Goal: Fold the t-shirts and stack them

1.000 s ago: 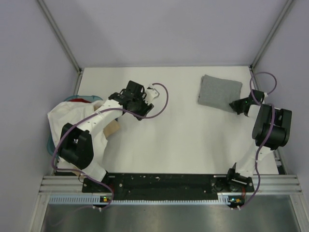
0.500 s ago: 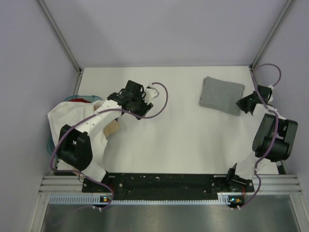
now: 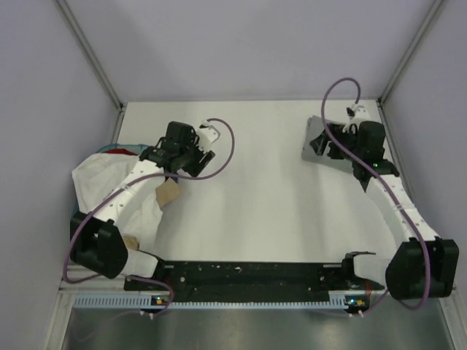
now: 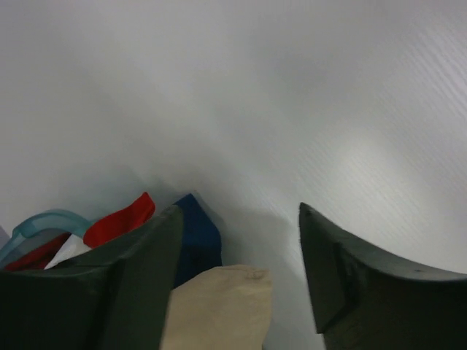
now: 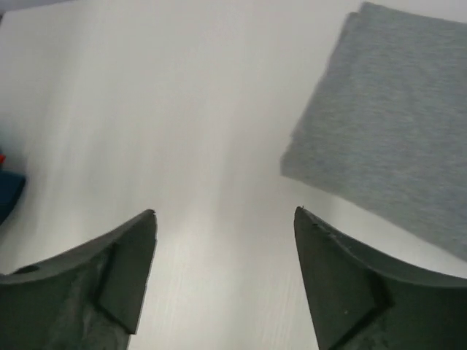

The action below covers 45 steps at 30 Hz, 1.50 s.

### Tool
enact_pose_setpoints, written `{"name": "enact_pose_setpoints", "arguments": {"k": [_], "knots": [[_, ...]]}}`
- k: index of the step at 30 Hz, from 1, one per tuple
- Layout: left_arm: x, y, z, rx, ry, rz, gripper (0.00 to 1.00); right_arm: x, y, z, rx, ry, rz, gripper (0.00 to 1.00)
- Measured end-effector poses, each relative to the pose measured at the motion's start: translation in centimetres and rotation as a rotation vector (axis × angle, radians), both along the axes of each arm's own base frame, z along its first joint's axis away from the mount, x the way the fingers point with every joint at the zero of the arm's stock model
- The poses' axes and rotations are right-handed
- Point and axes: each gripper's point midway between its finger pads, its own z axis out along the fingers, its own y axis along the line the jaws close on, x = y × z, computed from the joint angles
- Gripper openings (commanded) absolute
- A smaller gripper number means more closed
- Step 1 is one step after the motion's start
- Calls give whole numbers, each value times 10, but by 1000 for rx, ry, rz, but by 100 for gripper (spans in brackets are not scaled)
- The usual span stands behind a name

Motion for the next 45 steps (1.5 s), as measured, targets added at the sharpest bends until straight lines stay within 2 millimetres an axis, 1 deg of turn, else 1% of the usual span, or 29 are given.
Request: {"name": "enact_pose_setpoints", "arguments": {"k": [1, 2, 4, 5, 7, 8, 10, 13, 15, 17, 18, 20, 23, 26, 31, 37, 45], "knots": [[-1, 7, 0, -7, -13, 21, 99, -7, 16, 3, -14, -25, 59, 98], [-4, 16, -3, -15, -25, 42, 99, -17, 33, 6, -35, -62, 131, 99], [-12, 29, -8, -27, -45, 74, 99, -31, 44, 5, -51, -112, 181, 99], [-17, 36, -12, -37, -61, 91, 99, -35, 45, 3, -57, -134, 187, 99], [-30, 46, -20, -48, -72, 112, 99, -44, 43, -12, -65, -148, 179, 99], [-33, 49, -23, -60, -84, 121, 99, -48, 40, -23, -71, -147, 168, 99], [-34, 53, -29, -92, -118, 140, 99, -54, 37, -47, -81, -126, 150, 99], [-41, 65, -49, -132, -158, 174, 99, -64, 31, -81, -107, -90, 113, 99], [-43, 69, -62, -153, -174, 195, 99, -70, 23, -98, -125, -80, 75, 99], [-45, 71, -73, -174, -187, 211, 99, -74, 17, -107, -141, -76, 45, 99], [-45, 70, -75, -188, -198, 218, 99, -74, 14, -107, -149, -85, 32, 99], [-42, 69, -74, -218, -235, 229, 99, -72, 10, -100, -164, -120, 11, 99], [-38, 68, -64, -257, -318, 229, 99, -68, 2, -81, -187, -191, -31, 99], [-40, 67, -65, -288, -374, 224, 99, -67, -5, -69, -204, -254, -67, 99], [-46, 66, -78, -307, -400, 218, 99, -71, -12, -67, -220, -280, -100, 99], [-43, 65, -71, -334, -433, 225, 99, -73, -17, -68, -237, -286, -125, 99], [-42, 66, -69, -339, -442, 234, 99, -74, -20, -73, -251, -279, -133, 99]]}}
